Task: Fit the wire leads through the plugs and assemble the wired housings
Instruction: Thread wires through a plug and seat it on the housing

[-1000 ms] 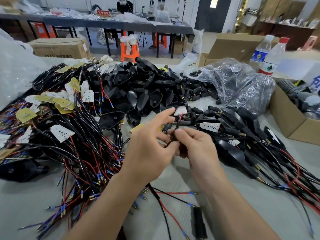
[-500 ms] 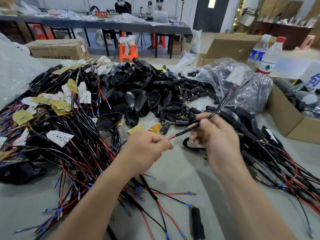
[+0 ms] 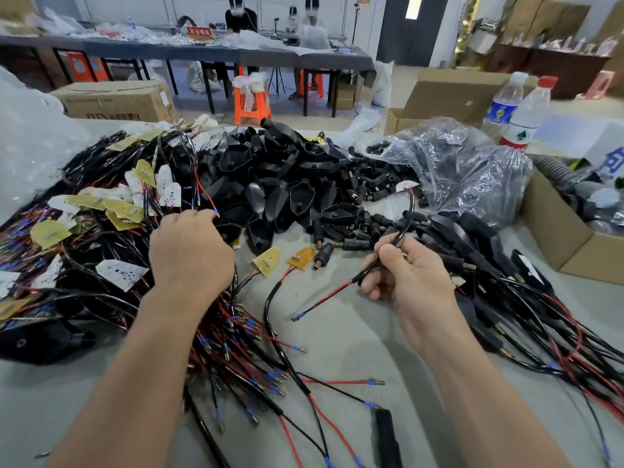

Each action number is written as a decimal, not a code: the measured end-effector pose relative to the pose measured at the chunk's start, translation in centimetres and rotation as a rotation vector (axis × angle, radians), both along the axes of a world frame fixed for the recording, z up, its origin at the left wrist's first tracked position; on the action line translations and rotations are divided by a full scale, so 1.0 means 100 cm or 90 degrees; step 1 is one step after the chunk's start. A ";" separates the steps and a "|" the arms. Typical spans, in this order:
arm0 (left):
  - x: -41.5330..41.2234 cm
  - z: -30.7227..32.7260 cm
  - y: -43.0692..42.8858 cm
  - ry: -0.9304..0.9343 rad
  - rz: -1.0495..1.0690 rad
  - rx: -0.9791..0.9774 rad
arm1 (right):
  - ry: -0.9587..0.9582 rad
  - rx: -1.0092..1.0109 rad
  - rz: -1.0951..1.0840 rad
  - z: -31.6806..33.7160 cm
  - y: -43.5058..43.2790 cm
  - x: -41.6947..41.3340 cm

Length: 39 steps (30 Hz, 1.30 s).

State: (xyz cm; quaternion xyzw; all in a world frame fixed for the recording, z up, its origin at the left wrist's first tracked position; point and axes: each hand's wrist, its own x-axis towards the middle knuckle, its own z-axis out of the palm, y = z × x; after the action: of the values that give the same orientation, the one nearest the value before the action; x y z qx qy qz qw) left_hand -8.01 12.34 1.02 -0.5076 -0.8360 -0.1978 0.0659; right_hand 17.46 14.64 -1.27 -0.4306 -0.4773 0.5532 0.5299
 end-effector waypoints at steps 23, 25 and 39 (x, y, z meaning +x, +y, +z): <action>0.079 -0.032 -0.024 -0.802 -0.296 0.022 | 0.059 0.094 0.031 0.008 -0.003 0.001; 0.080 -0.033 -0.025 -0.805 -0.298 -0.003 | 0.038 0.117 0.002 0.007 -0.003 0.003; 0.072 -0.036 -0.022 -0.924 -0.274 -0.051 | 0.062 0.093 -0.131 0.000 0.009 0.014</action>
State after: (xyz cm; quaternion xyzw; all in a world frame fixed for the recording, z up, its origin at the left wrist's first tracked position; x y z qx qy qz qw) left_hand -0.83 10.09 -2.53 -0.4040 -0.5585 -0.4602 -0.5595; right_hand 18.89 15.57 -1.24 -0.4100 -0.4436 0.4798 0.6364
